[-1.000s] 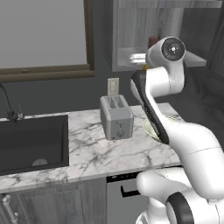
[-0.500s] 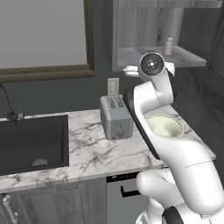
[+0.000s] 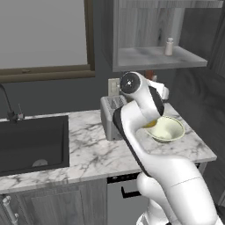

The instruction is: Retrieve the bottle and the shaker from the cabinet and place them next to the mixing bowl on the counter. Then add garlic from the fridge to the mixing bowl.

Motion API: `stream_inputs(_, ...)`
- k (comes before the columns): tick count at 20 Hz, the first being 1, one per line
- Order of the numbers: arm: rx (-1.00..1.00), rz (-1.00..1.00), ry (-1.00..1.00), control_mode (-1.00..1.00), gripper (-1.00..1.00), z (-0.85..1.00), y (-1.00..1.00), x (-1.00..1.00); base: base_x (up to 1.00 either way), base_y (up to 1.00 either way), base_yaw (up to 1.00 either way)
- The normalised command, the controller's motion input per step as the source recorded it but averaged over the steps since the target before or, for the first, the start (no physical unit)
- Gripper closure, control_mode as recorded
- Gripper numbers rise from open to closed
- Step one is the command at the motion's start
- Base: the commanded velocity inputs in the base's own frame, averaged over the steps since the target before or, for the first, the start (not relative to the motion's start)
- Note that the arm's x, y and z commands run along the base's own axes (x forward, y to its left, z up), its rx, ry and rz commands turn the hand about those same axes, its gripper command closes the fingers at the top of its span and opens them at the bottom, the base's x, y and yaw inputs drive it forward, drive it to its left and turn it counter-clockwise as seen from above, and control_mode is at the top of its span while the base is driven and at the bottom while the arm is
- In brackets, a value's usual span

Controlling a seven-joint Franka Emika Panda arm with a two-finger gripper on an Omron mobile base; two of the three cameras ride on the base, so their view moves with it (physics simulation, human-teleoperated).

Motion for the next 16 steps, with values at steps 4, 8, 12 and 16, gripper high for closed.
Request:
stream_inputs(4,0.0,-0.11,0.0,-1.0,1.0,-0.69,0.06,0.0,0.0,0.0,0.0)
stream_inputs(8,0.0,-0.08,0.0,-1.0,1.0,-0.74,0.17,0.04,0.0,0.0,0.0)
stream_inputs(12,0.0,-0.05,0.0,-1.0,1.0,-0.68,0.19,0.15,0.0,0.0,0.0)
stream_inputs(16,0.0,-0.03,0.0,-1.0,1.0,-0.59,0.11,0.1,0.0,0.0,0.0)
